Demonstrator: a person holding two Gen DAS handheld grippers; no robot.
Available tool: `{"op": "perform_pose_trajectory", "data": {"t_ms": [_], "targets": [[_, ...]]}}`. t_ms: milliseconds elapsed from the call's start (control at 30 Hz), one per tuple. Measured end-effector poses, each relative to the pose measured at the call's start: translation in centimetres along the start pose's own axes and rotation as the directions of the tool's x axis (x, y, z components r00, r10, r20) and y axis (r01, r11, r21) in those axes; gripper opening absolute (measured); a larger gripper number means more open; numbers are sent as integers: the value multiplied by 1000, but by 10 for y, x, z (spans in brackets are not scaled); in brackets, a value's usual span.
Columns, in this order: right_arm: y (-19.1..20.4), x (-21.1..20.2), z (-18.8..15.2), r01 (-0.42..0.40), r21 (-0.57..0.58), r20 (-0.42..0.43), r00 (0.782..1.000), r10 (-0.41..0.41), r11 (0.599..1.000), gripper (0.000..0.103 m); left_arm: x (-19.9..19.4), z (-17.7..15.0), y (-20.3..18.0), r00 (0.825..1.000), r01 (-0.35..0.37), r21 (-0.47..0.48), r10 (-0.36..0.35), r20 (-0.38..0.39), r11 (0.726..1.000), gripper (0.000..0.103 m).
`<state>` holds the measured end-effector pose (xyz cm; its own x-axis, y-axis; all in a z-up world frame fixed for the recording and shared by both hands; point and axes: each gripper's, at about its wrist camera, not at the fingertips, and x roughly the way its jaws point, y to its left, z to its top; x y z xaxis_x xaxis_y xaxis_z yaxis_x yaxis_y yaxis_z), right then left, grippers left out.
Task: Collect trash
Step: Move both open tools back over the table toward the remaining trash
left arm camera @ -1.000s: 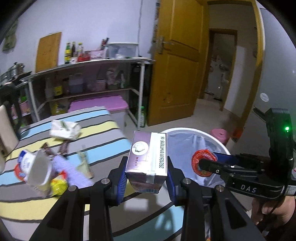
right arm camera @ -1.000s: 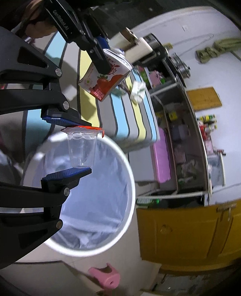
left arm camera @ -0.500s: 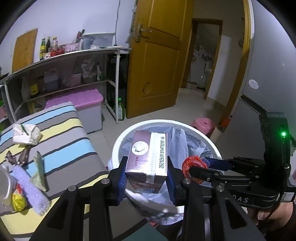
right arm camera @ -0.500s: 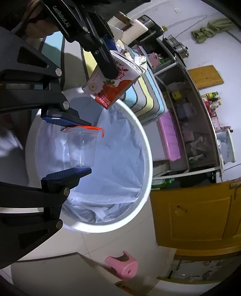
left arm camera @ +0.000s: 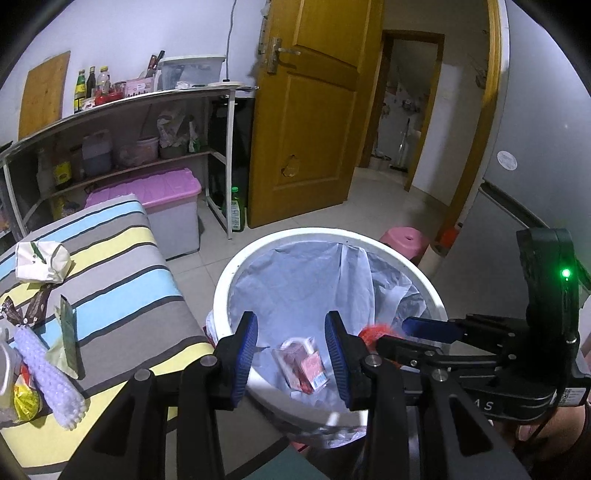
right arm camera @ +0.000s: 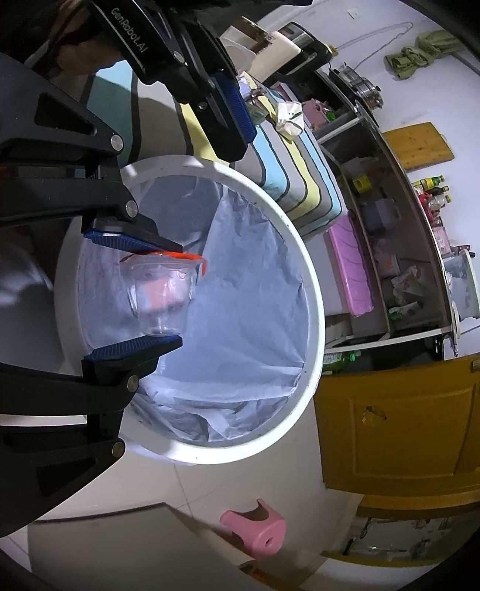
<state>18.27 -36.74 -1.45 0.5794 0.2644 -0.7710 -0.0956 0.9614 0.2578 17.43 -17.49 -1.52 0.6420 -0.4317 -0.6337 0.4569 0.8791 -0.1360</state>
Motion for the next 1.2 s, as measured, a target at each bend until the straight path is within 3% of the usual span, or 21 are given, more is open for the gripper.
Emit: {"op": "perform_pose_trajectory", "data": {"t_ms": [633,1200], "targets": [[50,-38,-2,-16,-120,92,995,27,993,44,-65,-20,25,994,-95,-74,99,56,993,38],[117,-40,-9,-96,-241,76,990,117,966,44,-122,-50,67,972,-205,-165,221,85,965,38]]}}
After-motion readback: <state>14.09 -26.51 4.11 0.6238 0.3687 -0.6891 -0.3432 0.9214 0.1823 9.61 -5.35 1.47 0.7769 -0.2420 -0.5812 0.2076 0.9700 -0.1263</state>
